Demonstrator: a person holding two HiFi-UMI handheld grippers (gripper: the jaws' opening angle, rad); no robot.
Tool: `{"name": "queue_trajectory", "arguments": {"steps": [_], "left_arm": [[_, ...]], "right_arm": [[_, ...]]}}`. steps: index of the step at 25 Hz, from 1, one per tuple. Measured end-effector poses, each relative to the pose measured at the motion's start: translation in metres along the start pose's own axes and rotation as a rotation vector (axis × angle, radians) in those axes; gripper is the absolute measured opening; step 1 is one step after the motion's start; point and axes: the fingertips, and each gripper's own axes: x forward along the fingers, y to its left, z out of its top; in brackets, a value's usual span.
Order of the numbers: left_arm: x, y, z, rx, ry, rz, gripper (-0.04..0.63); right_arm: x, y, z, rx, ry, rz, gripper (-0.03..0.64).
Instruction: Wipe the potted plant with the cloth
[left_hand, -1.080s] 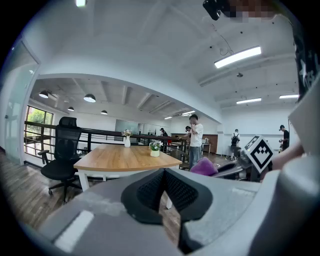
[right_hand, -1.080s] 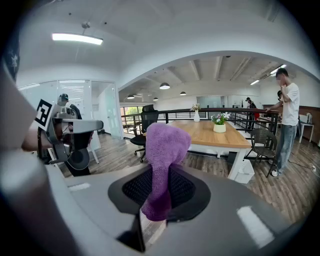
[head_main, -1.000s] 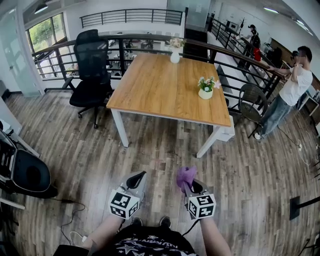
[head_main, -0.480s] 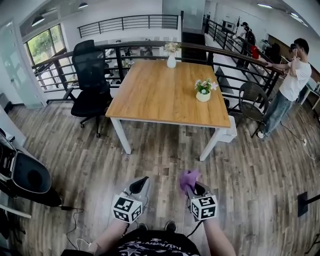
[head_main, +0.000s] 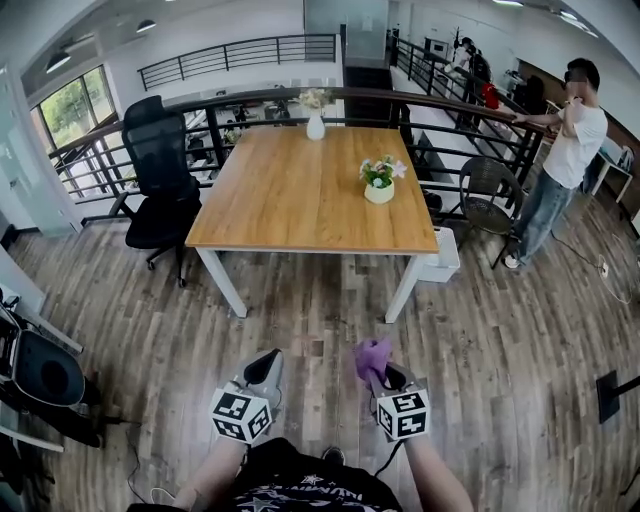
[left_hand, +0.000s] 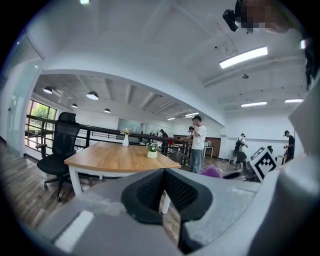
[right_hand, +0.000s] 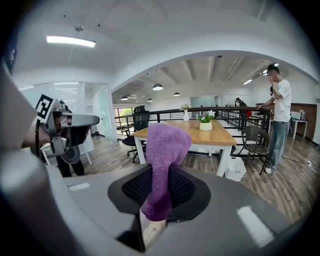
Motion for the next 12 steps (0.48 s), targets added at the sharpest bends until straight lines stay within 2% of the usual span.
{"name": "queue_trajectory", "arguments": {"steps": [4, 12], "left_arm": [[0.009, 0.006, 0.007, -0.005, -0.002, 0.026, 0.002], [0.054, 0.033, -0.010, -0.040, 0.029, 0.028, 0.002]], "right_arm": [[0.004, -0.019, 0.000, 0.044, 0.007, -0.008, 0.078], [0.038, -0.055, -0.002, 0.090, 0.035, -0.041, 0.080]]}}
